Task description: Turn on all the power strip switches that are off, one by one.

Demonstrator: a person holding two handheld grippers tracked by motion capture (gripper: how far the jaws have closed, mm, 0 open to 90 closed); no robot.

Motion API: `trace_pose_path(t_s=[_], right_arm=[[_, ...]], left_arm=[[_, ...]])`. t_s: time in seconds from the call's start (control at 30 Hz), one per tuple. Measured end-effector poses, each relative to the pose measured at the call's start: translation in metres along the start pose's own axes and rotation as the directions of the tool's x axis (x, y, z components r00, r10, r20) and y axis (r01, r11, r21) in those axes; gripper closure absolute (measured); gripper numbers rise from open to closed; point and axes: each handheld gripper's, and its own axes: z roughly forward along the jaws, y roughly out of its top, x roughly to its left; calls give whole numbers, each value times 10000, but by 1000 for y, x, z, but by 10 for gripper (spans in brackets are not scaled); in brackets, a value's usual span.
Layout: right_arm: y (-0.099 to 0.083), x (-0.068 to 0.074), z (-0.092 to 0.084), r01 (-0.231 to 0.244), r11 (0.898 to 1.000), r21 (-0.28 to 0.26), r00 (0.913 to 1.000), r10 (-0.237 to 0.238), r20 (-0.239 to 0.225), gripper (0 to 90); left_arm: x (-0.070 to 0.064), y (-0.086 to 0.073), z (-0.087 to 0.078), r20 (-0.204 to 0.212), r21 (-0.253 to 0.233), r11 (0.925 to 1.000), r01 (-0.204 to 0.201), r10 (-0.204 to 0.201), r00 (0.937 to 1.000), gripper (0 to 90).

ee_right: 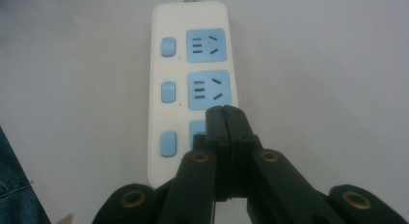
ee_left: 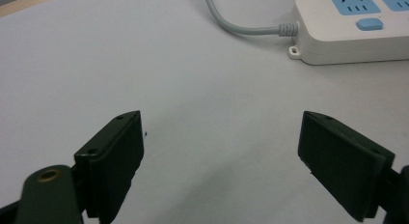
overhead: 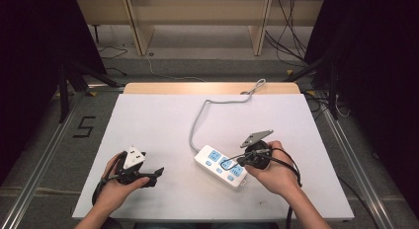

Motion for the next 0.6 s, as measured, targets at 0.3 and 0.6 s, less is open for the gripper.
trace_pose_path(t_s=[0.3,0.6], right_arm=[[10,3,6,22,9996,281,9999,-19,-119,900],[20,6,14,201,9984,534,9996,-190,-206,900]], left_arm=[[0,0,0,13,-13,10000,14,-14,10000,162],[0,0,0,4,-9,10000,6,-6,10000,162]])
